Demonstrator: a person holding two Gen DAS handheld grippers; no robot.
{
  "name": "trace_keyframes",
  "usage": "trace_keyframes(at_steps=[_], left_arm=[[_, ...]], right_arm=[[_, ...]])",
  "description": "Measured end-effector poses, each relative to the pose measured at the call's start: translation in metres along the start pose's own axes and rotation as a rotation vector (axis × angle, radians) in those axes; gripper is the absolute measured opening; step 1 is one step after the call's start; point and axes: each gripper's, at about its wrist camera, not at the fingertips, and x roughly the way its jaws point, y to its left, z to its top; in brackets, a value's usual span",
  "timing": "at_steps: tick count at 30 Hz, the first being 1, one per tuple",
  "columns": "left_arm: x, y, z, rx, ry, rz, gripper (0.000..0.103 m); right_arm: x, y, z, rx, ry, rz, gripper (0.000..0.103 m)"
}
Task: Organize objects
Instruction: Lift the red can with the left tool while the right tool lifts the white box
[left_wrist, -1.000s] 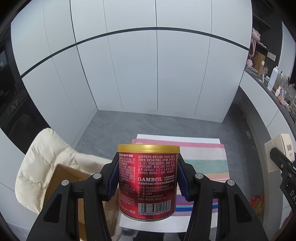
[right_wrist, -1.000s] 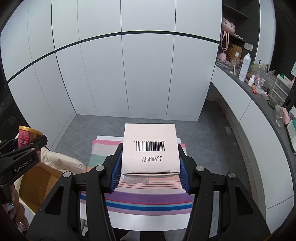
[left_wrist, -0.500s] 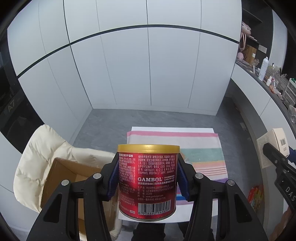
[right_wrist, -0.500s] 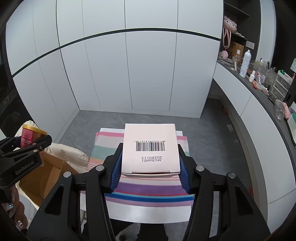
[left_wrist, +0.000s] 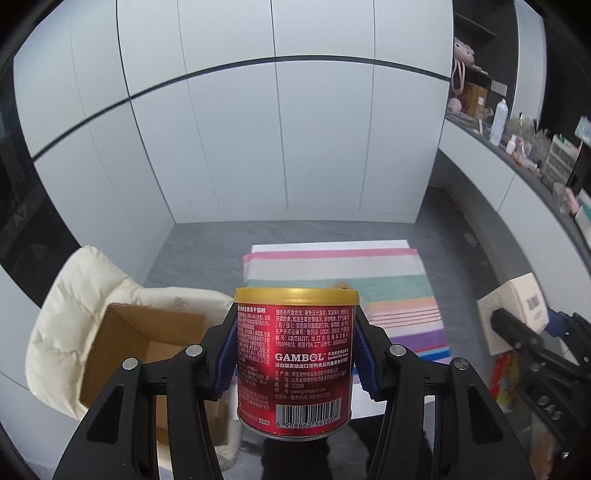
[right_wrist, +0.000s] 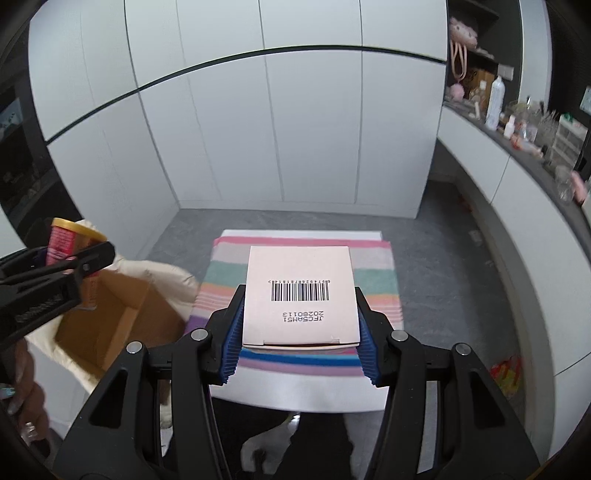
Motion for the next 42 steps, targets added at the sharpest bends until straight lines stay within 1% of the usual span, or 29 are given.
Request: trace_keyframes(at_steps=[6,9,12,14,17,24,29,37,42], left_arm=[[-0.007,0.001,-0.030,0.018,0.018,-0.011,0.054],[-0.010,0.008,-0.048,0.008,0.032,-0.025,0.054],[-0.013,0.015,-0.063,-0.015,0.057,-0.045,0.054],[-0.016,0.018,-0.073,-0.020,0.060,-0.050,0.054],[-0.022,0.023,-0.088,-0.016,0.041,-0.022,0.054],[-0.046,0.032,-0.119,-0.030,-0.005,0.003,0.054],[-0.050,0.041,-0.137,-0.059,0.026,-0.021,0.054],[-0.054,0.050,-0.161,-0.071,0.027,0.010,0.054],[-0.050,0.053,-0.175,-0.073,0.053,0.015,0.054]], right_arm=[[-0.017,-0.009,-0.033,0.038,0.002,0.034,0.054],[-0.024,-0.009,-0.049,0.026,-0.004,0.005,0.054],[-0.029,-0.009,-0.067,0.027,0.004,-0.009,0.054],[-0.031,-0.010,-0.074,0.023,0.009,-0.016,0.054],[-0.032,-0.011,-0.086,0.034,0.023,-0.016,0.054],[-0.039,-0.008,-0.112,0.036,0.048,-0.035,0.054],[-0.048,-0.003,-0.129,0.026,0.046,-0.033,0.054],[-0.068,0.001,-0.152,0.021,0.036,-0.017,0.054],[-0.070,0.004,-0.157,0.017,0.045,-0.010,0.054]])
